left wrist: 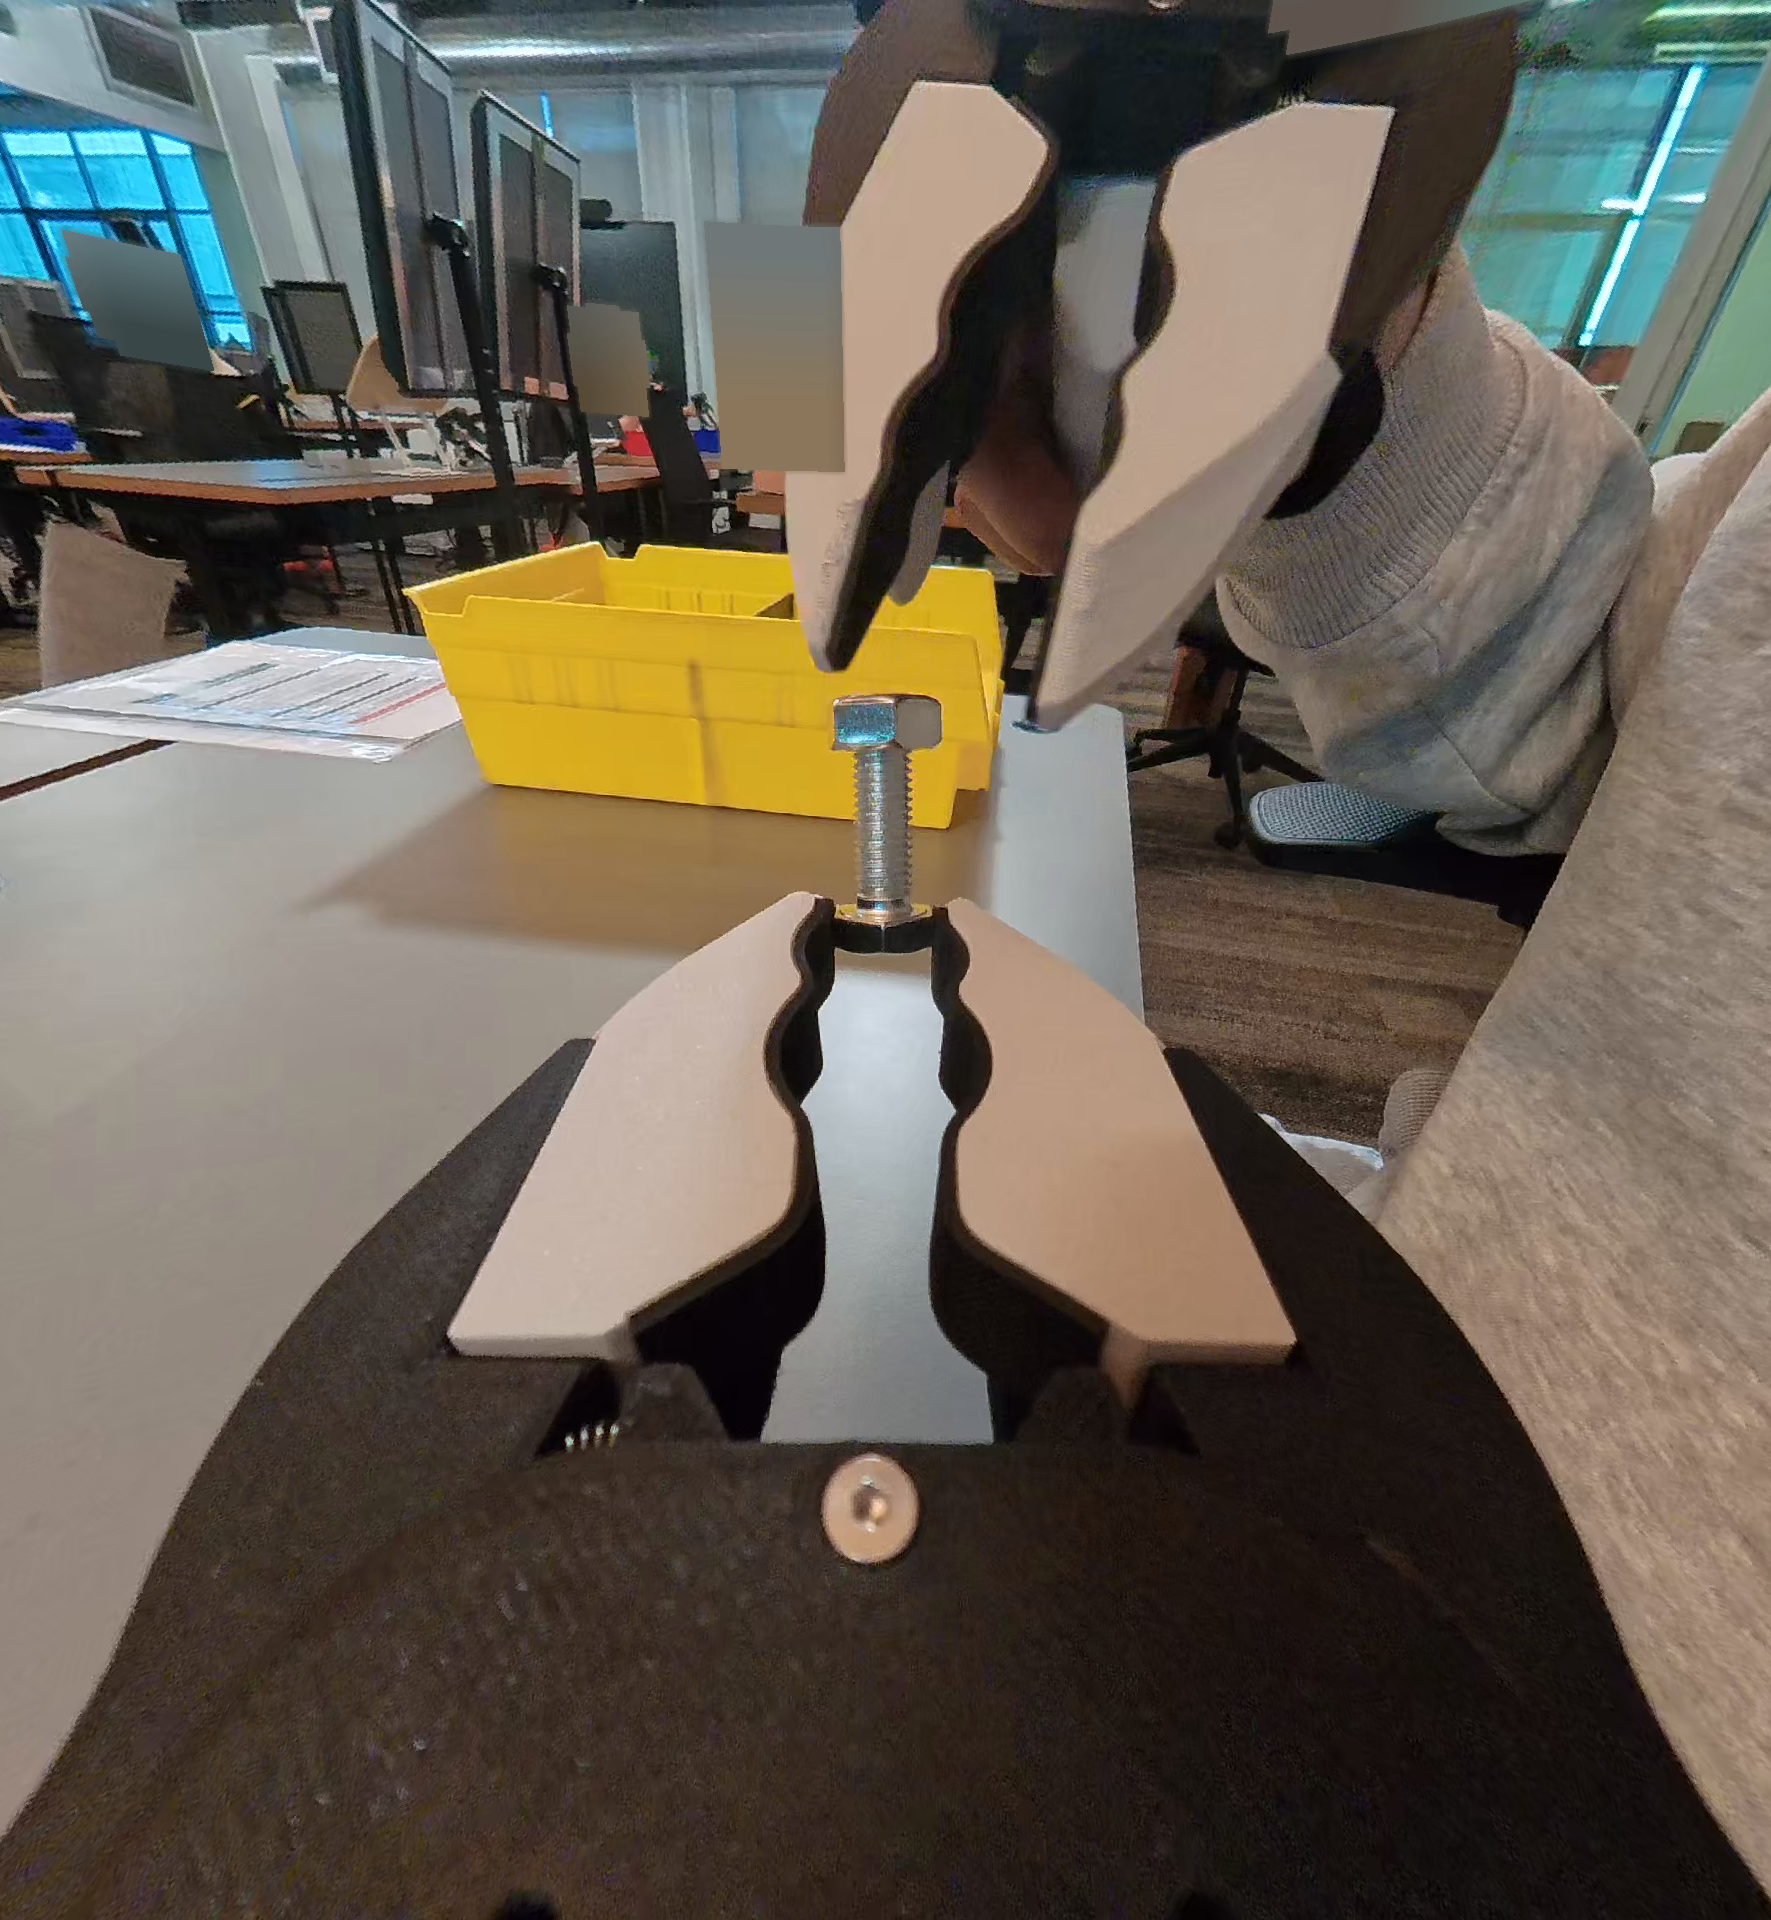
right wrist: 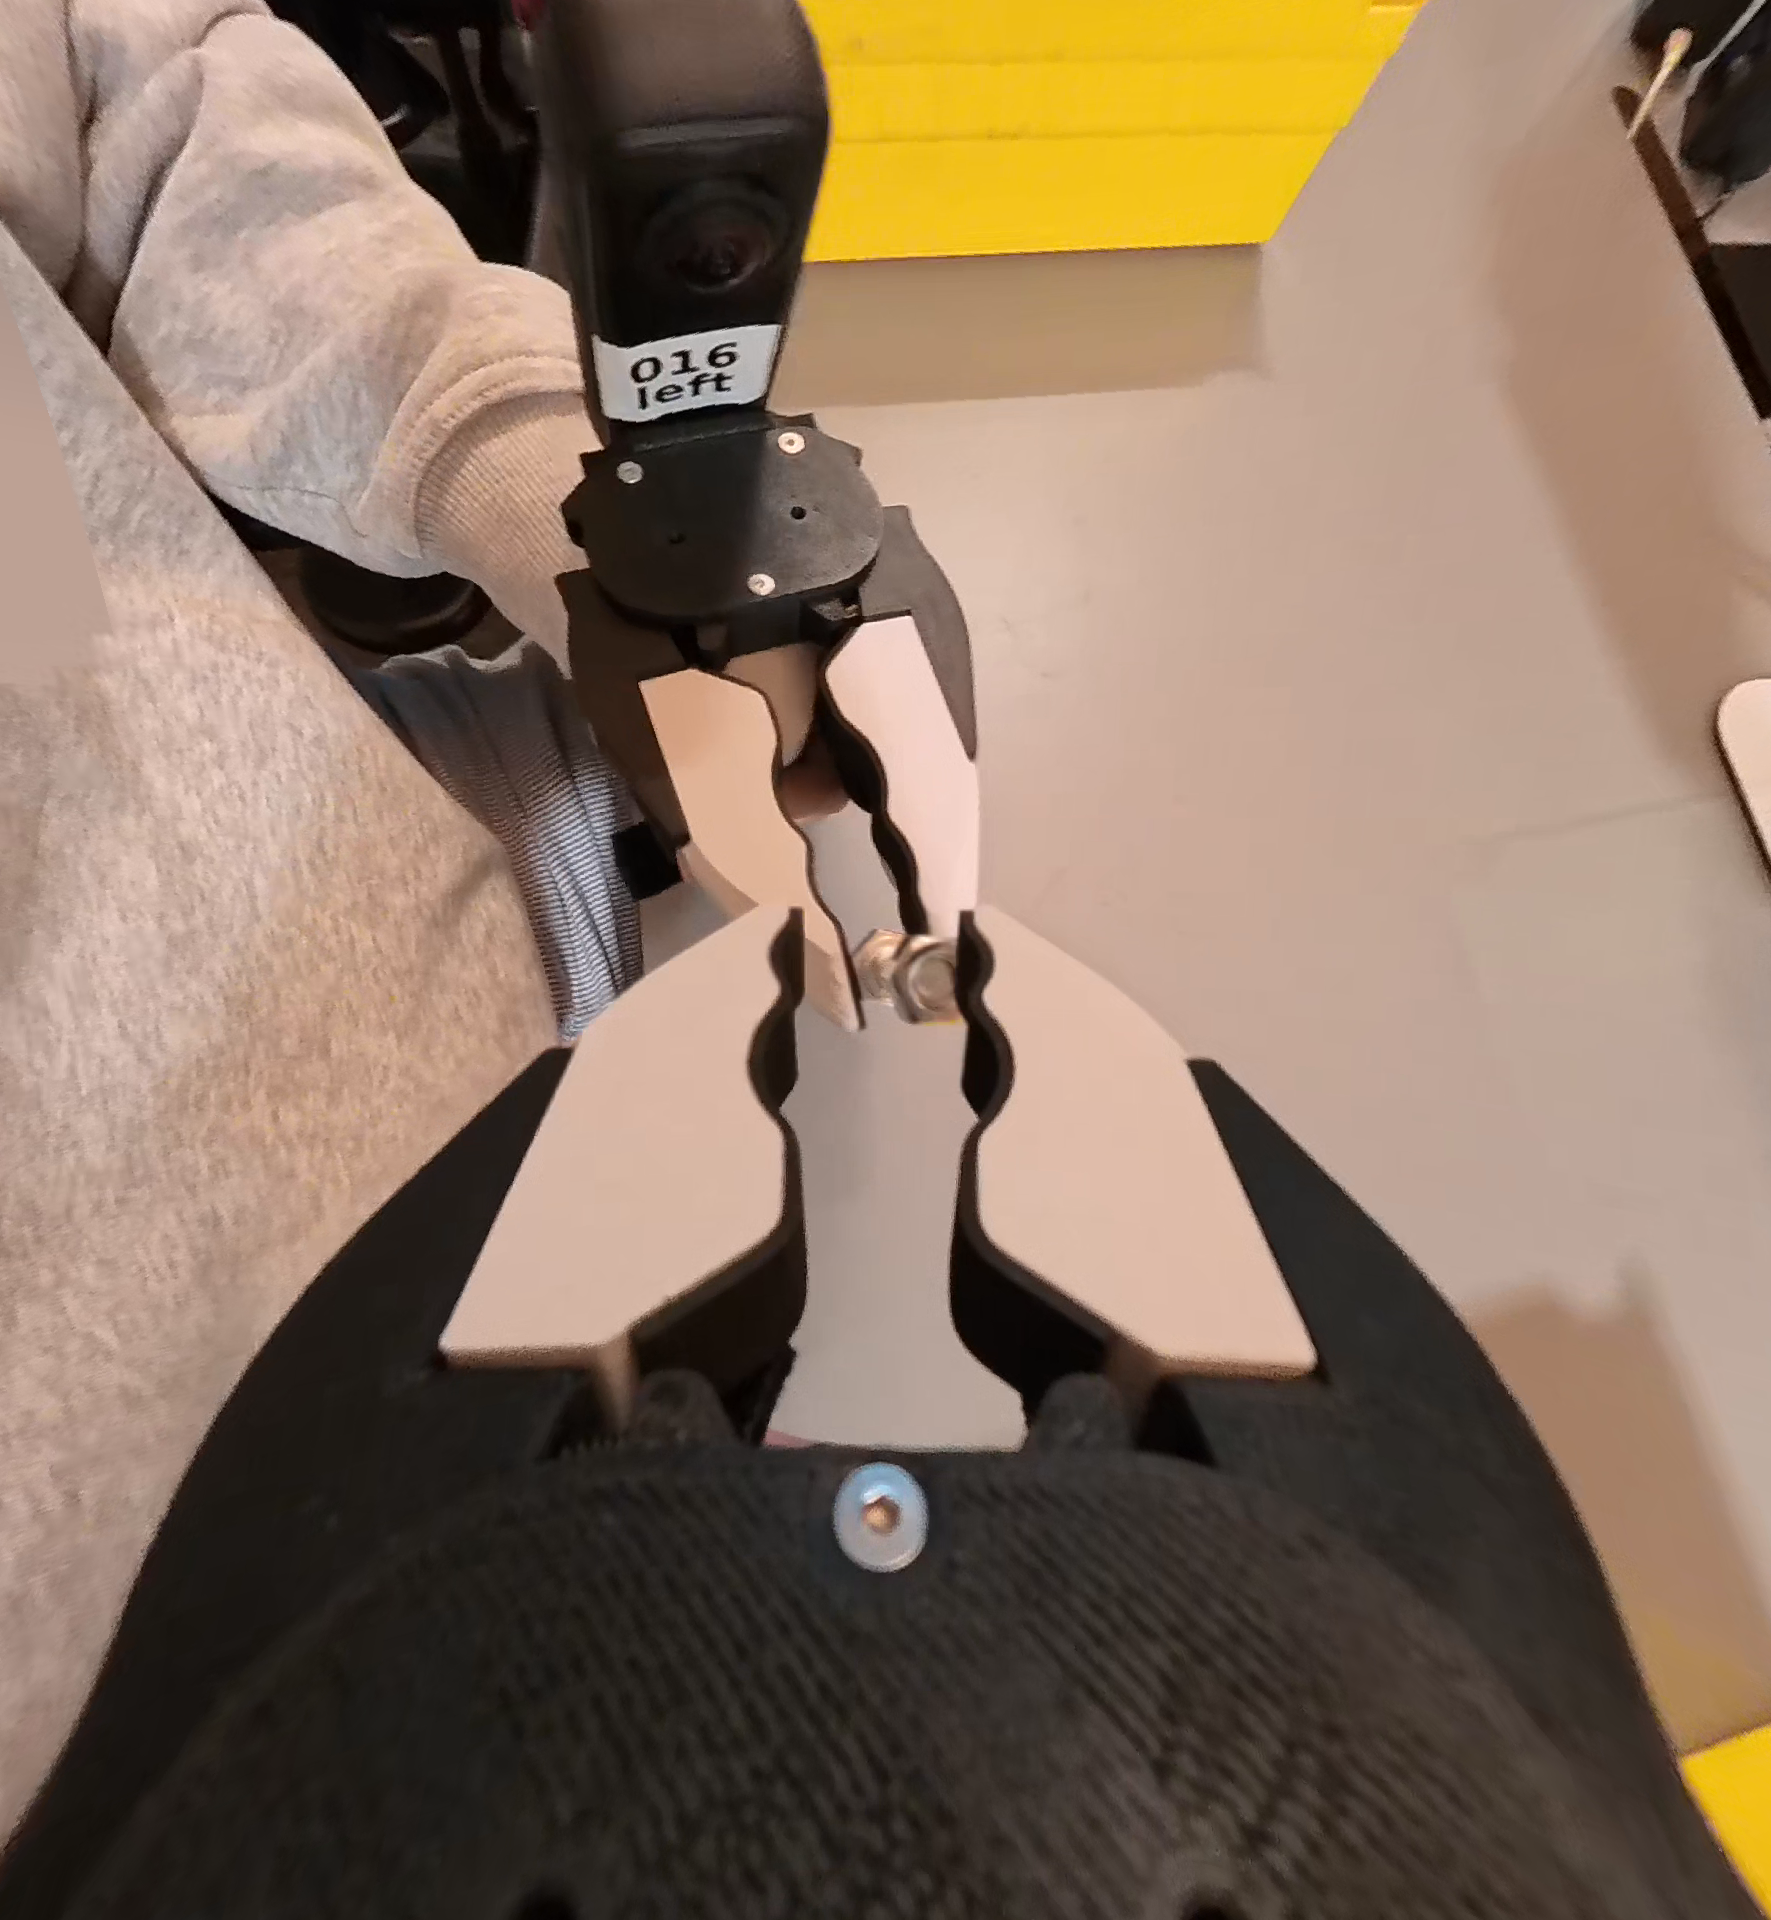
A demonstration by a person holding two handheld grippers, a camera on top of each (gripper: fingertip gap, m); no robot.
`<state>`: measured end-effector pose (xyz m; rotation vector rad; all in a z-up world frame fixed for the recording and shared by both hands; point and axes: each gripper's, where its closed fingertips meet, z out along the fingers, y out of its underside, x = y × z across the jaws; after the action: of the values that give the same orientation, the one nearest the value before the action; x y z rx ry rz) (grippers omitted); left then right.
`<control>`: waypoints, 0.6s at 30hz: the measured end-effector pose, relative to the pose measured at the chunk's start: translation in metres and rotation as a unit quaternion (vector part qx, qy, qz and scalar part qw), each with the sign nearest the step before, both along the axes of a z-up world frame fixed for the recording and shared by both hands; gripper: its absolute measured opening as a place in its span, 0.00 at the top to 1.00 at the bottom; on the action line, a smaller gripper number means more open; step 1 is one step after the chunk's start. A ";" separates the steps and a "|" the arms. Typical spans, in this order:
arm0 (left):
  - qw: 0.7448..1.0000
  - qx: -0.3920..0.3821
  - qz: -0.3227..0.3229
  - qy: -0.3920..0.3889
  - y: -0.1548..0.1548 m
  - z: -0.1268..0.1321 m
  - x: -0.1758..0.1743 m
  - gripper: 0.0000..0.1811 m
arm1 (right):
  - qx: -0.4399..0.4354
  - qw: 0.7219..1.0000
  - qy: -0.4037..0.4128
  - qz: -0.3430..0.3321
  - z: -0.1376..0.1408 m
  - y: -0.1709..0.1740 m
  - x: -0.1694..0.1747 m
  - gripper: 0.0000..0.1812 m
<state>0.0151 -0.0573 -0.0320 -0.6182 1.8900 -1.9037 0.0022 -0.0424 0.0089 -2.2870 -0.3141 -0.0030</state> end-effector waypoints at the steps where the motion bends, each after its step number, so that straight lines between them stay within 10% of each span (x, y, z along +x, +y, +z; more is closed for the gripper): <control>1: 1.000 0.000 0.001 -0.001 0.000 0.000 0.000 0.90 | 0.000 1.000 0.000 -0.009 0.001 -0.001 0.004 0.85; 18: 1.000 -0.001 -0.006 -0.006 -0.001 0.002 -0.002 0.90 | -0.005 1.000 0.026 -0.014 -0.008 0.002 0.005 0.89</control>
<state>0.0127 -0.0580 -0.0301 -0.5958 1.8892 -1.9116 0.0077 -0.0405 0.0011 -2.2973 -0.2551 0.0442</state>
